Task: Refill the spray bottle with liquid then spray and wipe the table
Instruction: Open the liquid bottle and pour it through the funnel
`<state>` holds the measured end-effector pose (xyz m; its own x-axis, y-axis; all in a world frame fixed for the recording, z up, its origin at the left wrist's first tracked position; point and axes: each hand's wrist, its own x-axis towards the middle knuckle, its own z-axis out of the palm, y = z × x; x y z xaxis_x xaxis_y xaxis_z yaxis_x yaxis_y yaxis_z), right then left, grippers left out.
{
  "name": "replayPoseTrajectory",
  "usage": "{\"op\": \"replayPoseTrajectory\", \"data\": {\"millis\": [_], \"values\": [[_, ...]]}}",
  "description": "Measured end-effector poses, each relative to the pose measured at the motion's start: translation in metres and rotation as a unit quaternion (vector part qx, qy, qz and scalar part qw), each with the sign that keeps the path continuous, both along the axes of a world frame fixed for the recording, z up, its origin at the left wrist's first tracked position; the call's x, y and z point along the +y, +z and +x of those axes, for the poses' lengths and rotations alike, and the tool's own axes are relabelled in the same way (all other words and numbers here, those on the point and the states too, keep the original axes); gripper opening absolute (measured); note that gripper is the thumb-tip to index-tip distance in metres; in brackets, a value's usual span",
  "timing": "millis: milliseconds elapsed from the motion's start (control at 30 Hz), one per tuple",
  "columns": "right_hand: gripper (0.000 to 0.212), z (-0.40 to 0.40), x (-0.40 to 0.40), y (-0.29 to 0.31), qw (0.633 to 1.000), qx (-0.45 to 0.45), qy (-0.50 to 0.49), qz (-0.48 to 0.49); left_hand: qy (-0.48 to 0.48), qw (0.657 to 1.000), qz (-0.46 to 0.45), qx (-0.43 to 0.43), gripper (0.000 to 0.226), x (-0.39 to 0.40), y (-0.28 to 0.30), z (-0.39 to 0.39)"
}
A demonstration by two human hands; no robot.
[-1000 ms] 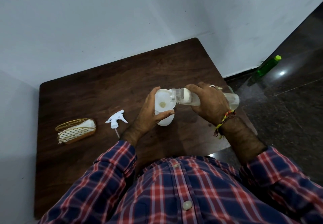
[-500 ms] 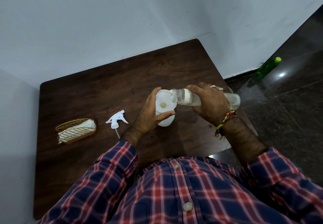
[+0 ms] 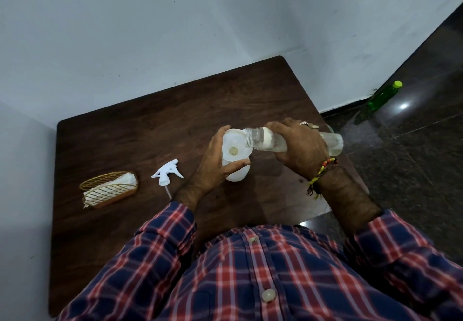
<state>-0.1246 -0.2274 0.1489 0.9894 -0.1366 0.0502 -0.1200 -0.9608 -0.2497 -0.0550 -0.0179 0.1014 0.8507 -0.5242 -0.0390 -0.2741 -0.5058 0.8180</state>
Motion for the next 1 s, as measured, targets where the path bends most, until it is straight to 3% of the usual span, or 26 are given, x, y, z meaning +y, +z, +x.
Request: {"op": "replayPoseTrajectory", "data": {"millis": [1000], "values": [[0.062,0.0057,0.0001,-0.0016,1.0,0.0,-0.001,-0.003,-0.008,1.0,-0.01,0.017,0.098,0.0013,-0.001,0.007]]}}
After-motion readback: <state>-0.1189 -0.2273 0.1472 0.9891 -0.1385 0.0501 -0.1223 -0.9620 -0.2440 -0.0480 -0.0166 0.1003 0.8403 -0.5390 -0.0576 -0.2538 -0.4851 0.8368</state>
